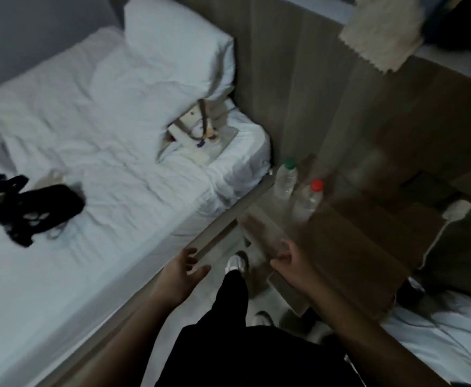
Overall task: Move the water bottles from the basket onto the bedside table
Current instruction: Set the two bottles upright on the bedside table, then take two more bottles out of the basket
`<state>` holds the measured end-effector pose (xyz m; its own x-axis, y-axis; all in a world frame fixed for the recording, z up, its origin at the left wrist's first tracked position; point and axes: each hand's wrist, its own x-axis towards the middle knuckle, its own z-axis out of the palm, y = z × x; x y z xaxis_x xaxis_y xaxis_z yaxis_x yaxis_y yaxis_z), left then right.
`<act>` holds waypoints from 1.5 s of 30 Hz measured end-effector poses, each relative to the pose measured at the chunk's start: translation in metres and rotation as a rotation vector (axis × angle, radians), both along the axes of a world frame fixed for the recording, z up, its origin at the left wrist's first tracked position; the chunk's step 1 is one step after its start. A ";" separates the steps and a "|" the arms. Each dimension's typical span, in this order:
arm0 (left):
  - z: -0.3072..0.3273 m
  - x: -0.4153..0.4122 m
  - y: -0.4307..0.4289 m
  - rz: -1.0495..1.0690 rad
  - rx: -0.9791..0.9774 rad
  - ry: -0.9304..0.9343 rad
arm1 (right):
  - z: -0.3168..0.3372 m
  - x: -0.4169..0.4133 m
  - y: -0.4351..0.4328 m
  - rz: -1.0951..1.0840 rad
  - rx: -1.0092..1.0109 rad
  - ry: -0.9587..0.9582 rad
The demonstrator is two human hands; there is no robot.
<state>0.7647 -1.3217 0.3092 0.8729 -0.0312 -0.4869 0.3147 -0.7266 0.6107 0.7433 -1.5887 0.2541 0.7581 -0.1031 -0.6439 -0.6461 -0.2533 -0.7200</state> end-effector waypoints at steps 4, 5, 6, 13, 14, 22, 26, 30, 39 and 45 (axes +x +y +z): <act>0.008 -0.046 0.032 0.117 0.059 -0.062 | 0.004 -0.015 0.031 0.223 -0.012 0.013; 0.011 -0.055 0.038 0.143 0.072 -0.075 | 0.005 -0.018 0.038 0.305 -0.047 0.001; 0.012 -0.063 0.044 0.164 0.082 -0.085 | 0.007 -0.020 0.046 0.378 -0.069 -0.005; 0.025 -0.120 0.102 0.267 0.110 -0.165 | 0.027 -0.038 0.117 0.646 -0.129 -0.070; 0.026 -0.131 0.116 0.282 0.117 -0.172 | 0.029 -0.041 0.131 0.667 -0.138 -0.078; 0.030 -0.262 0.254 0.390 0.127 -0.195 | 0.049 -0.103 0.295 0.822 -0.198 -0.201; 0.035 -0.342 0.326 0.513 0.125 -0.223 | 0.057 -0.164 0.394 0.853 -0.153 -0.230; 0.043 -0.420 0.385 0.670 0.133 -0.263 | 0.069 -0.216 0.480 1.023 -0.160 -0.254; 0.043 -0.507 0.471 0.955 0.125 -0.348 | 0.084 -0.277 0.606 1.328 -0.214 -0.384; 0.027 -0.538 0.537 1.042 0.128 -0.353 | 0.069 -0.301 0.685 1.381 -0.191 -0.359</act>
